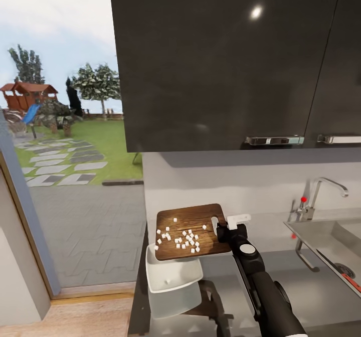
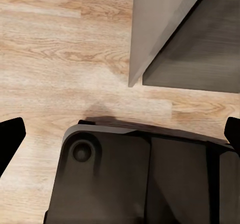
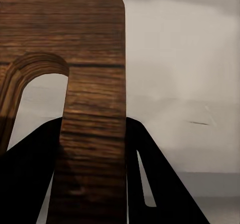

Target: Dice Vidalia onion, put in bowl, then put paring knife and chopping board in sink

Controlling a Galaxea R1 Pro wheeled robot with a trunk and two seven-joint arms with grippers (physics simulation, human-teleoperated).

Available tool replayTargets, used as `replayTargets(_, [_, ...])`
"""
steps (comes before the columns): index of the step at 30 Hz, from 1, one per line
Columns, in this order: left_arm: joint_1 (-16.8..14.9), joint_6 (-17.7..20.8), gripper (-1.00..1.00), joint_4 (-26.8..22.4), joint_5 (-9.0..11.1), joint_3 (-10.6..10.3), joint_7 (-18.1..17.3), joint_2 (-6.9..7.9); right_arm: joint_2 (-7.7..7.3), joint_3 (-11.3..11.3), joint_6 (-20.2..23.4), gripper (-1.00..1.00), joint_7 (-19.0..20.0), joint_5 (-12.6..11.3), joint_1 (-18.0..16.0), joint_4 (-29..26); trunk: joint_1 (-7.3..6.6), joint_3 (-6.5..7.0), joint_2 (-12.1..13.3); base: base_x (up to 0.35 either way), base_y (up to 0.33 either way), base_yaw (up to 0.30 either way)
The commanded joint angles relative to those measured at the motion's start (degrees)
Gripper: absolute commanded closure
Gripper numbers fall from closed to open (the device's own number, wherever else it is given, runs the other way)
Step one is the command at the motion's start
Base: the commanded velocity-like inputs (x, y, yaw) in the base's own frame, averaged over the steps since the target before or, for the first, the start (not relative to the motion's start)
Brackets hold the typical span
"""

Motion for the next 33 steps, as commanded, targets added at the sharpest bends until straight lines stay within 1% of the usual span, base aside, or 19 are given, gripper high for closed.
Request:
replayTargets(1, [0.03, -0.12, -1.00, -0.04, 0.52, -0.15, 0.21, 0.01, -0.01, 0.10, 0.36, 1.00, -0.21, 0.28, -0.02, -0.05, 0.02, -0.01, -0.03, 0.000, 0.006, 0.000])
replayTargets(12, [0.03, -0.12, -1.00, -0.04, 0.52, -0.15, 0.21, 0.01, -0.01, 0.10, 0.29, 1.00, -0.37, 0.30, -0.02, -0.05, 0.02, -0.01, -0.03, 0.000, 0.001, 0.000])
replayTargets(19, [0.03, -0.12, -1.00, -0.04, 0.52, -0.15, 0.21, 0.02, -0.01, 0.10, 0.10, 1.00, -0.38, 2.68, -0.02, -0.02, 0.02, -0.01, -0.03, 0.000, 0.000, 0.000])
replayTargets(33, [0.03, -0.12, -1.00, -0.04, 0.52, -0.15, 0.21, 0.01, -0.01, 0.10, 0.03, 1.00, -0.38, 3.00, -0.02, 0.03, 0.02, -0.01, -0.03, 0.000, 0.000, 0.000])
